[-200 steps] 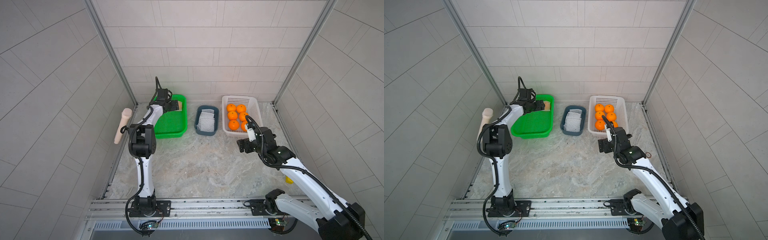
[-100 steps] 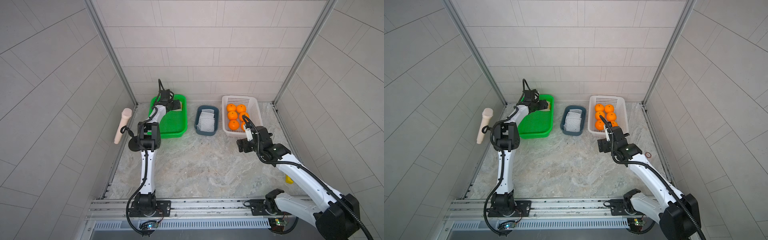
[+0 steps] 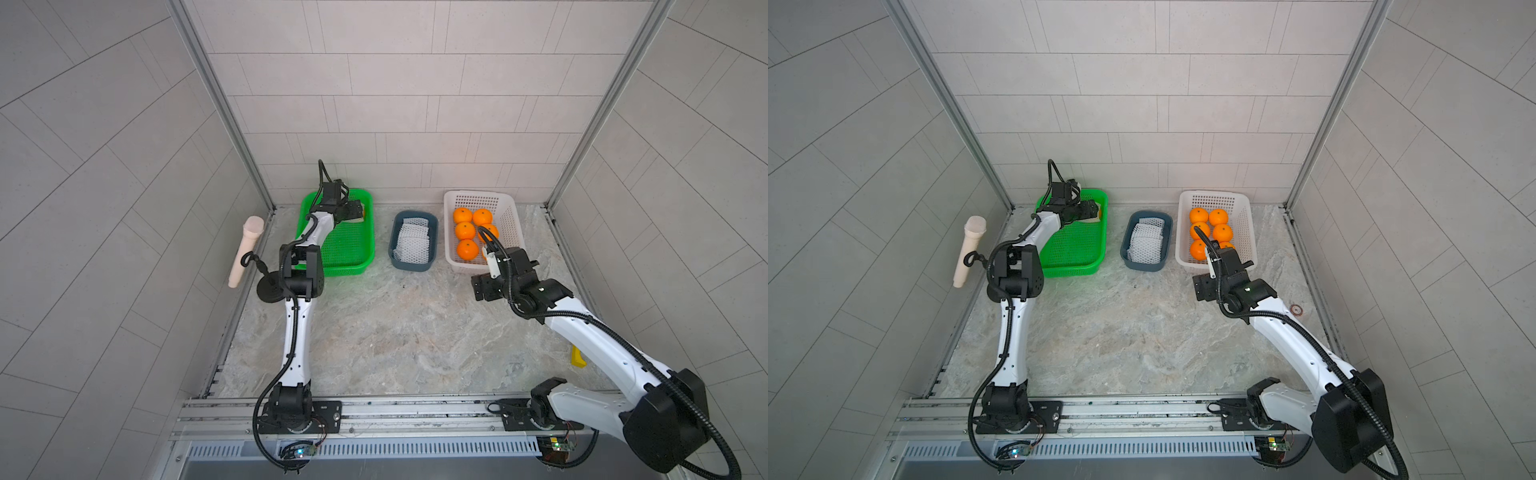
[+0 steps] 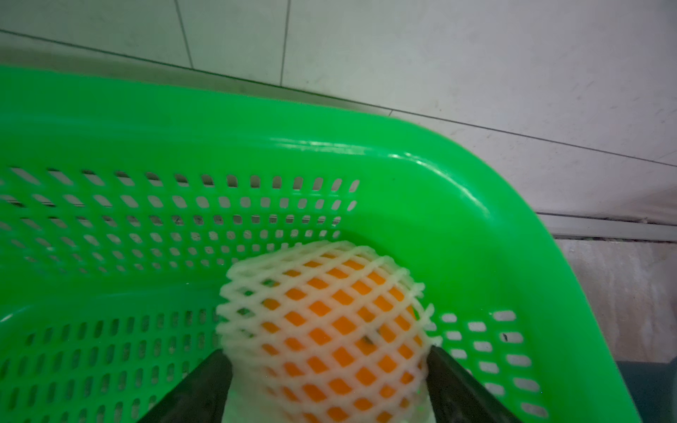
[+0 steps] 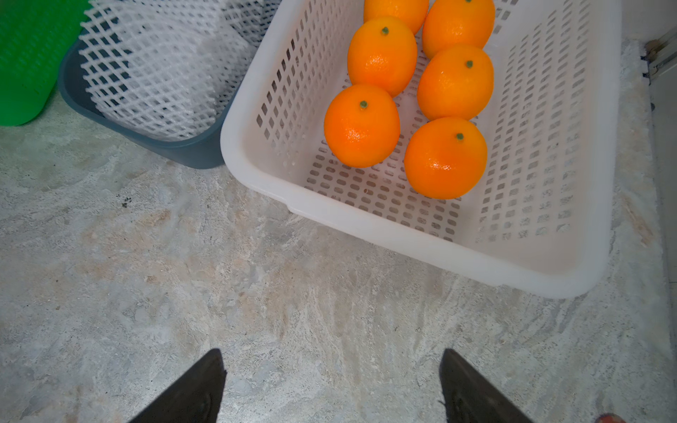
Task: Remove foam nets from oranges
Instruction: Pick up the orange from the basket.
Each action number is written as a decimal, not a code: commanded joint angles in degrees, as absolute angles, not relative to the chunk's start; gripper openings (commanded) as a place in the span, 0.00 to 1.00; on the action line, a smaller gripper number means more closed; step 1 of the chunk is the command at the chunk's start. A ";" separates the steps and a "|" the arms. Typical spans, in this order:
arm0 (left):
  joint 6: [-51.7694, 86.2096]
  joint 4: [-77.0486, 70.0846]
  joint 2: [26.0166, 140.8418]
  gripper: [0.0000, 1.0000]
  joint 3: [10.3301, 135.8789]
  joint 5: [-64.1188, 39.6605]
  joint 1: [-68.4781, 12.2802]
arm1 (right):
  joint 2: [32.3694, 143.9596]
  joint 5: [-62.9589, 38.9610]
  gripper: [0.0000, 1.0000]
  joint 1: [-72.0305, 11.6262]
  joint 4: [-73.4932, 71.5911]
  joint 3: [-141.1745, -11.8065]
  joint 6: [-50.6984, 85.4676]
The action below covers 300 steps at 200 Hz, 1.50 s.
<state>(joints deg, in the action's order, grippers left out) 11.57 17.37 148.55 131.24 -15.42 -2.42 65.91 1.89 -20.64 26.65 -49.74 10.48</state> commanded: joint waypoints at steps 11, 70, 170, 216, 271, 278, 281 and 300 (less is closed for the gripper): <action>8.69 17.60 150.20 0.88 134.82 -14.74 -2.78 | 65.87 3.25 0.93 -21.01 27.27 -50.71 9.58; 2.75 23.51 152.92 0.88 139.46 -10.28 -4.81 | 65.83 3.69 0.93 -20.99 27.32 -50.80 9.58; 2.46 26.30 155.57 0.88 142.84 -9.52 -5.27 | 66.05 3.87 0.92 -21.01 27.25 -50.93 9.81; 3.14 29.30 157.17 0.88 145.73 -10.33 -5.20 | 66.01 3.85 0.92 -21.01 27.16 -51.11 9.85; 4.66 31.72 158.03 0.74 147.57 -10.00 -4.61 | 65.27 4.04 0.92 -21.03 27.16 -50.98 9.86; 4.88 31.81 157.95 0.70 147.44 -9.87 -4.53 | 65.13 4.13 0.92 -21.01 27.15 -51.00 9.93; 4.92 31.94 157.90 0.68 147.42 -9.65 -4.50 | 65.07 4.13 0.92 -20.99 27.11 -50.98 9.89; 5.23 31.63 156.99 0.67 146.29 -9.23 -4.41 | 65.00 4.16 0.92 -21.01 27.07 -50.90 9.94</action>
<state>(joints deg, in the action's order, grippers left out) 5.34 27.99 156.11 146.69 -10.61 -4.99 66.00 3.09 -20.64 26.85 -50.04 10.31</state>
